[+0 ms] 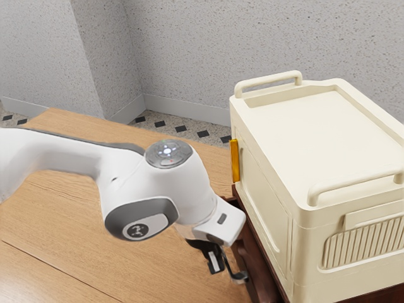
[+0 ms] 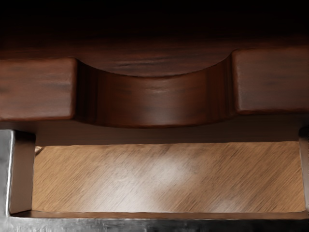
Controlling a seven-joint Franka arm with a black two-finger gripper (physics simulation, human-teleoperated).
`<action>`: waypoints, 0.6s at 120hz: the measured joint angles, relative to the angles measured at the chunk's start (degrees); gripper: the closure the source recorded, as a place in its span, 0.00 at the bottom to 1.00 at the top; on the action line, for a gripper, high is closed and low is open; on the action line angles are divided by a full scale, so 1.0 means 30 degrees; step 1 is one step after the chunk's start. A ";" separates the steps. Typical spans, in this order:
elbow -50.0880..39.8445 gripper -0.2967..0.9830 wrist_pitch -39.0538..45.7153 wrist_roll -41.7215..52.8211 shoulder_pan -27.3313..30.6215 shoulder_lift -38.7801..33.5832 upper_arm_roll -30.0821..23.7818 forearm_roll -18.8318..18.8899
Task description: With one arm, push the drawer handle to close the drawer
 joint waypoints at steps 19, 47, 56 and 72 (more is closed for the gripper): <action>0.1030 0.85 0.0264 0.0306 0.0011 0.0620 -0.0379 -0.0010; 0.1488 0.85 0.0688 0.0615 -0.0012 0.0672 -0.0928 0.0003; 0.1496 0.84 0.0762 0.0729 0.0128 0.0661 -0.1001 -0.0059; 0.1158 0.84 0.0257 0.0905 0.0055 -0.0384 -0.0923 -0.0727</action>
